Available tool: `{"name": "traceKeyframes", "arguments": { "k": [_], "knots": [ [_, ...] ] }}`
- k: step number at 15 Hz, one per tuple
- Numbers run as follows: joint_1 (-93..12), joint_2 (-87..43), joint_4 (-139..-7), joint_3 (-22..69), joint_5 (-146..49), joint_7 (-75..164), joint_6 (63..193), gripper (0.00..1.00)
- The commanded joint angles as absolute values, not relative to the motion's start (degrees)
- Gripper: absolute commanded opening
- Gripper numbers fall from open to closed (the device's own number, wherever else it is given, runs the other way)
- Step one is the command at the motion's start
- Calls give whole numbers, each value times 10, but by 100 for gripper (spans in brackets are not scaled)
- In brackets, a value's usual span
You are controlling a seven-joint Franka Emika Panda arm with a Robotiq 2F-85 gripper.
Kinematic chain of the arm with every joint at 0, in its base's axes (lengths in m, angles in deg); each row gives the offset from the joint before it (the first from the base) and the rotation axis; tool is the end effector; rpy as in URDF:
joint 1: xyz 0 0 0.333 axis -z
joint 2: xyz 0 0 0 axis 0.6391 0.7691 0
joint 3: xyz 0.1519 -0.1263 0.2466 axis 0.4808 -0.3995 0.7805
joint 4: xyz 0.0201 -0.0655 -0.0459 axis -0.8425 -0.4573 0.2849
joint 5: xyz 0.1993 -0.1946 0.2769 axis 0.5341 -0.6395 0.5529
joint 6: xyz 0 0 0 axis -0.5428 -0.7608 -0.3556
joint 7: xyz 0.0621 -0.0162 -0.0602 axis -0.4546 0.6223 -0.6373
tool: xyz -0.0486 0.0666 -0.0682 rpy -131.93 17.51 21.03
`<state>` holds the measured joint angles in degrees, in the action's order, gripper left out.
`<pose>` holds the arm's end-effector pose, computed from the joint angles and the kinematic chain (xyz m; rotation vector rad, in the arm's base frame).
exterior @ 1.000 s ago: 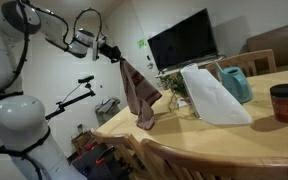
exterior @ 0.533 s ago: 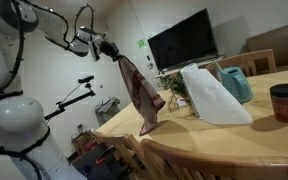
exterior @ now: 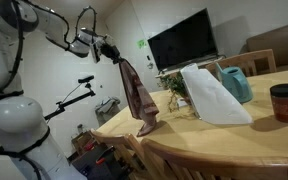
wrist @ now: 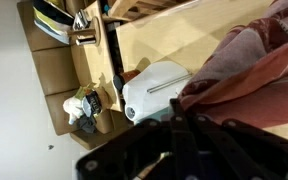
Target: Move the towel to the backrest of the right chair
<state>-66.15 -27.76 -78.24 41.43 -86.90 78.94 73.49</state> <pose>0.4876 0.3021 0.4765 2.3146 0.1008 0.1050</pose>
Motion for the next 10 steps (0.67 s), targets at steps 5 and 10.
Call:
{"name": "traceKeyframes", "arguments": {
  "k": [5,10],
  "knots": [
    [-631,-239,-776,397,-909,809,658,1],
    [-592,-250,-794,370,-904,818,620,1]
  ]
}}
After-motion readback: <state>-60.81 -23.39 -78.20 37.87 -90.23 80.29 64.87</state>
